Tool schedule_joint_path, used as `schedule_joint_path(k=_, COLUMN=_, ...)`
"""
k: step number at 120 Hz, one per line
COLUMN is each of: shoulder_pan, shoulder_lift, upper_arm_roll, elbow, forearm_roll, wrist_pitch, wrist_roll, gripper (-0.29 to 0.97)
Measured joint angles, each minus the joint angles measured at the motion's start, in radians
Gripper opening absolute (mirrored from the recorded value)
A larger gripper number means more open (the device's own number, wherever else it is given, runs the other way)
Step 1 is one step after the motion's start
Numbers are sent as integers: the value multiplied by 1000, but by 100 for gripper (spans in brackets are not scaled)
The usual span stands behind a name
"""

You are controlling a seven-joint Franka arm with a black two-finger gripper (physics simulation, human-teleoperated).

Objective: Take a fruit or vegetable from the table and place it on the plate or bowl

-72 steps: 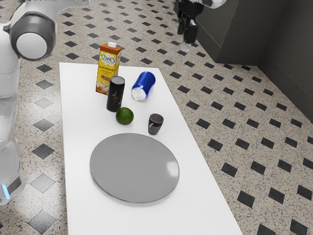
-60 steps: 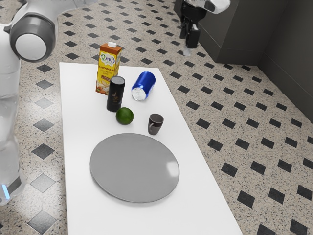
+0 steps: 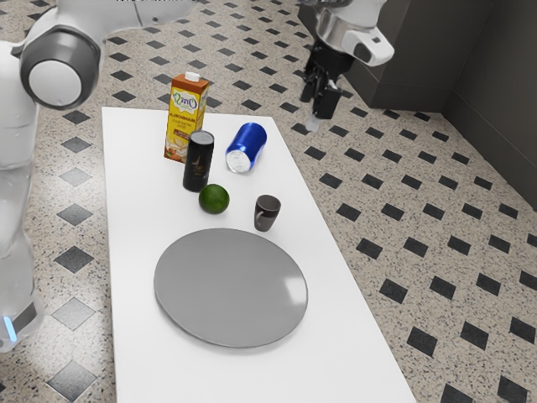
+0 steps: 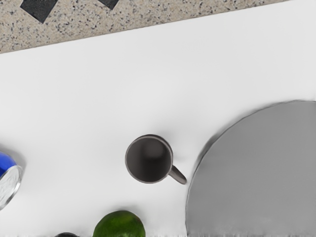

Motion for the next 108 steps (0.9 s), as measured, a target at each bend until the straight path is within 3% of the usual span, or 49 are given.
schedule_joint_path(k=6, shoulder_pan=-2, shoulder_lift=-23, upper_arm_roll=7, elbow=-44, forearm_roll=10, wrist_pitch=0, wrist_roll=-16, gripper=68)
schedule_joint_path(k=31, shoulder_pan=163, shoulder_lift=-354, upper_arm_roll=15, elbow=-566, forearm_roll=-66, wrist_pitch=176, wrist_roll=-162, gripper=68)
schedule_joint_path(k=42, shoulder_pan=215, shoulder_lift=-437, upper_arm_roll=15, elbow=-692, forearm_roll=-99, wrist_pitch=254, wrist_roll=-223, gripper=68)
schedule_joint_path(k=75, shoulder_pan=226, shoulder_lift=-465, upper_arm_roll=9, elbow=-807, forearm_roll=-186, wrist_pitch=405, wrist_roll=-445, gripper=68)
schedule_joint_path(k=108, shoulder_pan=261, shoulder_lift=-513, upper_arm_roll=6, elbow=-887, forearm_roll=-209, wrist_pitch=449, wrist_roll=-671, gripper=68)
